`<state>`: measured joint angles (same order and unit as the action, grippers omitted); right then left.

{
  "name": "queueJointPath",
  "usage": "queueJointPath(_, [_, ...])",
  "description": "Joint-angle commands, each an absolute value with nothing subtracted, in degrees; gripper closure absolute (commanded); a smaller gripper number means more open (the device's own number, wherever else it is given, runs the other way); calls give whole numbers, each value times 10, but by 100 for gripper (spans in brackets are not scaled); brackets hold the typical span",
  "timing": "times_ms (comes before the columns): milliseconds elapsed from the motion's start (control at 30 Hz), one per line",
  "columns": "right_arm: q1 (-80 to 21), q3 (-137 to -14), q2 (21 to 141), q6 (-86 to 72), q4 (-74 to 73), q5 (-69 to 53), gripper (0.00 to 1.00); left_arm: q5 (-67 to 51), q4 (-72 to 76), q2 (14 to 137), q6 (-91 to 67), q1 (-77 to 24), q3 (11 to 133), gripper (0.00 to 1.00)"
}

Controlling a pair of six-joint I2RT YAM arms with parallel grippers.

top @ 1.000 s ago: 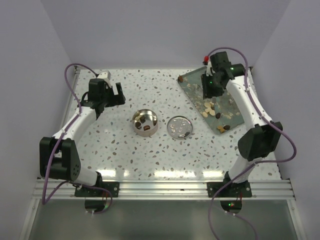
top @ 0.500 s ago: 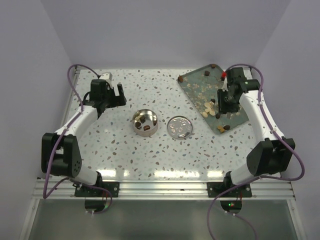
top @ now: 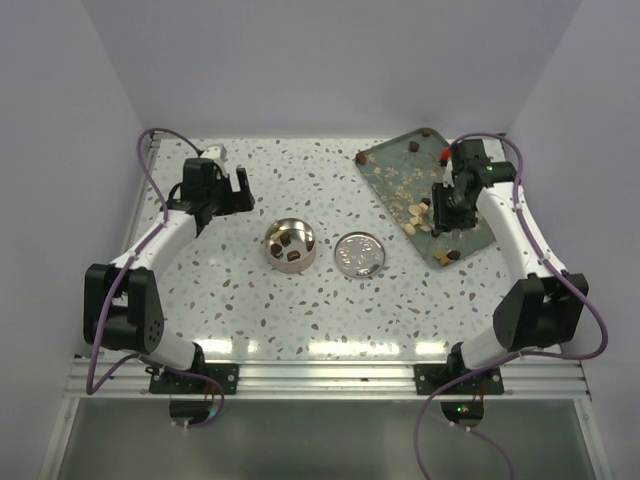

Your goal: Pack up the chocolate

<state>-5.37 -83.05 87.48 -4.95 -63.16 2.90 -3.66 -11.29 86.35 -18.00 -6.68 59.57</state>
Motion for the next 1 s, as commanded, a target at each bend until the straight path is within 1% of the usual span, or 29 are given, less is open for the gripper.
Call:
queueJointPath(0, [-55, -824, 876, -48, -612, 16, 57, -39, -96, 860, -183, -71, 617, 0])
queueJointPath(333, [-56, -803, 874, -48, -604, 14, 57, -39, -94, 863, -185, -74, 617, 0])
queueJointPath(967, [-56, -830, 851, -54, -640, 25, 57, -42, -92, 866, -185, -80, 620, 0])
